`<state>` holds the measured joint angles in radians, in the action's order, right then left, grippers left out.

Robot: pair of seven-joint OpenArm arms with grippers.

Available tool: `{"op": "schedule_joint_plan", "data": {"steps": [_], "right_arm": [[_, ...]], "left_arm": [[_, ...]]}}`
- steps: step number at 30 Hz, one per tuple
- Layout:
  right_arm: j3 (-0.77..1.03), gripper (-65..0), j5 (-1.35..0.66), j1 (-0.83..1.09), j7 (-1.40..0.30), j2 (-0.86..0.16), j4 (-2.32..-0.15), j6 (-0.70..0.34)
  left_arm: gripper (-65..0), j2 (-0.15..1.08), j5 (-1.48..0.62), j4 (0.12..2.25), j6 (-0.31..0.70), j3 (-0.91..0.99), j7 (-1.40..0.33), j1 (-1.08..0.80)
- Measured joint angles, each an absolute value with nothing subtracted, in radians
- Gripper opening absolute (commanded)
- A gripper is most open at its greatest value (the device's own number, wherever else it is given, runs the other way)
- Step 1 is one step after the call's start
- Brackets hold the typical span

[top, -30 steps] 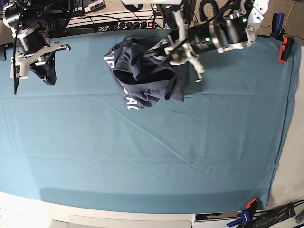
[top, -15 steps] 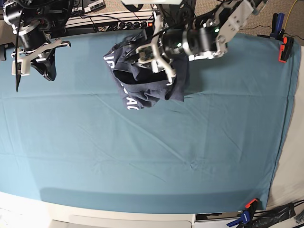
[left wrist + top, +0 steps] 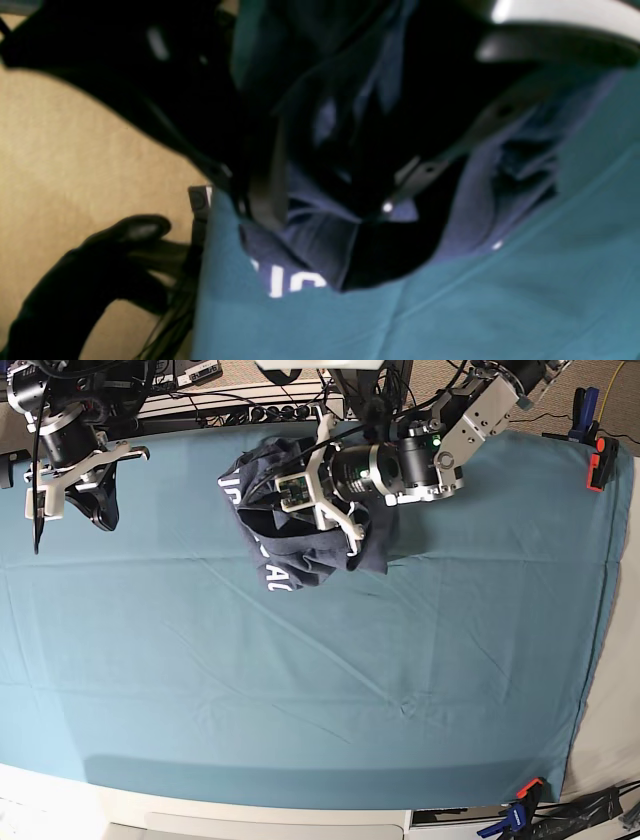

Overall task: Fold the T-shirt properly
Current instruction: 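Lower the left gripper onto the bundle and grasp its edge, then flip the grasped edge over with the left gripper, exposing the lettering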

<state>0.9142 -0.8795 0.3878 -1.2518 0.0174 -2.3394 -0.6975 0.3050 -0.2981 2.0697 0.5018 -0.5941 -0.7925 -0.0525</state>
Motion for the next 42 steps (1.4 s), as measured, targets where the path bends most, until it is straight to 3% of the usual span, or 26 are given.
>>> {"op": "schedule_joint_plan", "data": {"steps": [13, 17, 24, 35, 42], "right_arm": [[0.914, -65.0, -0.882, 0.388, -1.252, 0.017, -2.339, -0.698], [0.914, -65.0, -0.883, 0.388, -1.252, 0.017, -2.339, -0.698], [0.914, -65.0, -0.883, 0.388, -1.252, 0.017, -2.339, -0.698], [0.914, -65.0, -0.883, 0.388, -1.252, 0.017, -2.339, -0.697], [0.914, -65.0, -0.883, 0.388, -1.252, 0.017, -2.339, -0.697]], "left_arm": [[-34.5, 0.302, -0.184, 2.070, 0.490, -0.567, -0.789, -0.033], [-52.1, 0.302, -0.183, 2.070, 0.460, -0.568, -0.792, -0.033], [-64.9, 0.302, -0.184, 2.070, 0.460, -0.568, -0.792, -0.055], [-65.0, 0.308, -0.173, 2.072, 0.460, -0.550, -0.815, -0.121], [-65.0, 0.319, -0.183, 2.125, 0.459, -0.415, -0.859, -0.154]]}}
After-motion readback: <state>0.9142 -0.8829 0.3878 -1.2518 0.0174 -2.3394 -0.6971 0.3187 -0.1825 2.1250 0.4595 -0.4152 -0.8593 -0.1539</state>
